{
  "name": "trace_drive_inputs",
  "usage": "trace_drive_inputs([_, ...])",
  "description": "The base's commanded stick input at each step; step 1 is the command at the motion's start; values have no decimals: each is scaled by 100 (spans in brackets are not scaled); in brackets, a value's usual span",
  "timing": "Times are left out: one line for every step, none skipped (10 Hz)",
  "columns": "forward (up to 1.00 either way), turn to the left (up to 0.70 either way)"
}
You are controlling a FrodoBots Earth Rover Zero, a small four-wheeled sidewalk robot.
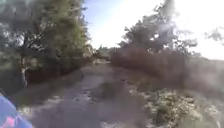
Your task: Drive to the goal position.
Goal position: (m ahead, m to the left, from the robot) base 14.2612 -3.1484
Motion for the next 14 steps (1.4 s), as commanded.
trace_drive_inputs([85, 0])
trace_drive_inputs([85, 0])
trace_drive_inputs([85, 0])
trace_drive_inputs([85, 0])
trace_drive_inputs([85, 0])
trace_drive_inputs([85, 11])
trace_drive_inputs([85, 27])
trace_drive_inputs([85, 12])
trace_drive_inputs([85, 0])
trace_drive_inputs([85, 0])
trace_drive_inputs([85, 0])
trace_drive_inputs([85, 0])
trace_drive_inputs([85, 0])
trace_drive_inputs([85, 0])
